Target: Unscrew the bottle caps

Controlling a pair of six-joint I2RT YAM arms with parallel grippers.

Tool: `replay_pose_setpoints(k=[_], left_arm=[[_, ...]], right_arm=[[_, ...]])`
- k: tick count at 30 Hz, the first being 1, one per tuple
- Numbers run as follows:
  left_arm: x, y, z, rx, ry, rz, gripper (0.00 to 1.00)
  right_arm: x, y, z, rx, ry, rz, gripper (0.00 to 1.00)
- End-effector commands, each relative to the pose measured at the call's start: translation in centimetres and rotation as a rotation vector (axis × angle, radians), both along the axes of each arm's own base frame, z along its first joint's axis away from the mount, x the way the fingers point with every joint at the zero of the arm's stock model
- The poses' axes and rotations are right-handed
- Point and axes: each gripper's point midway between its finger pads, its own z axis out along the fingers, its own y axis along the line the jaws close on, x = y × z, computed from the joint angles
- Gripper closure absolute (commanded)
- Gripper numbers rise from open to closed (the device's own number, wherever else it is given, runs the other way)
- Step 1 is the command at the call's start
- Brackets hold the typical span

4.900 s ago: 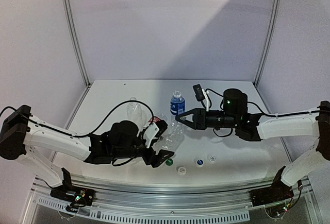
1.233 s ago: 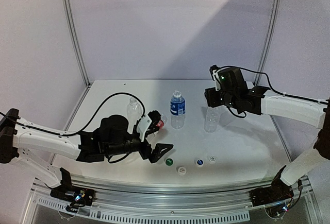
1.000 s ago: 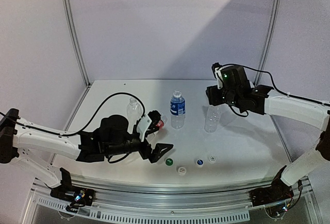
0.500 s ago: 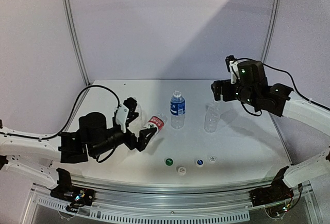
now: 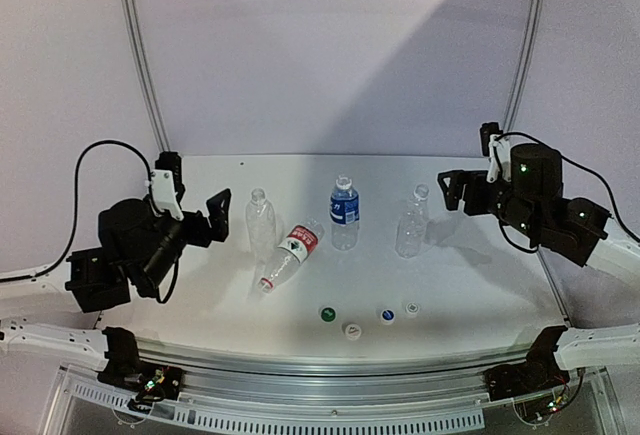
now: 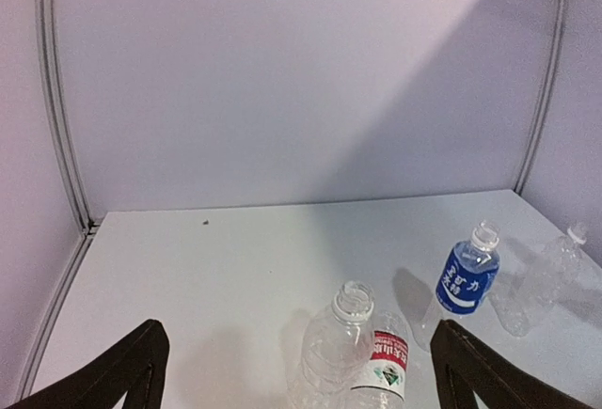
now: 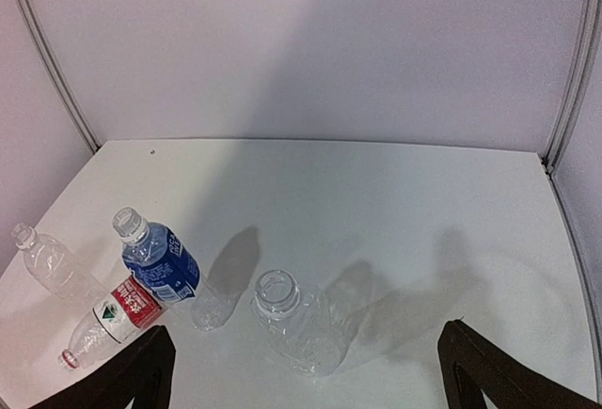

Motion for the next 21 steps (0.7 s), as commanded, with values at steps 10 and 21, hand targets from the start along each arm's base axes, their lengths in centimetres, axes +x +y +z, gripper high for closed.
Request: replay_pose_setpoints(k=[10,21], left_arm=[[4.7,1.1,2.6,-0.037,0.139,0.006,0.01],[5.6,0.6,-0.5,-0.019,0.150,-0.037,0.01]], right_arm=[[0.4,-1.5,6.5,0.037,-0.131,-0.075,0.01],[1.1,-2.2,4.4,0.009,-0.112,-0.144,0.01]])
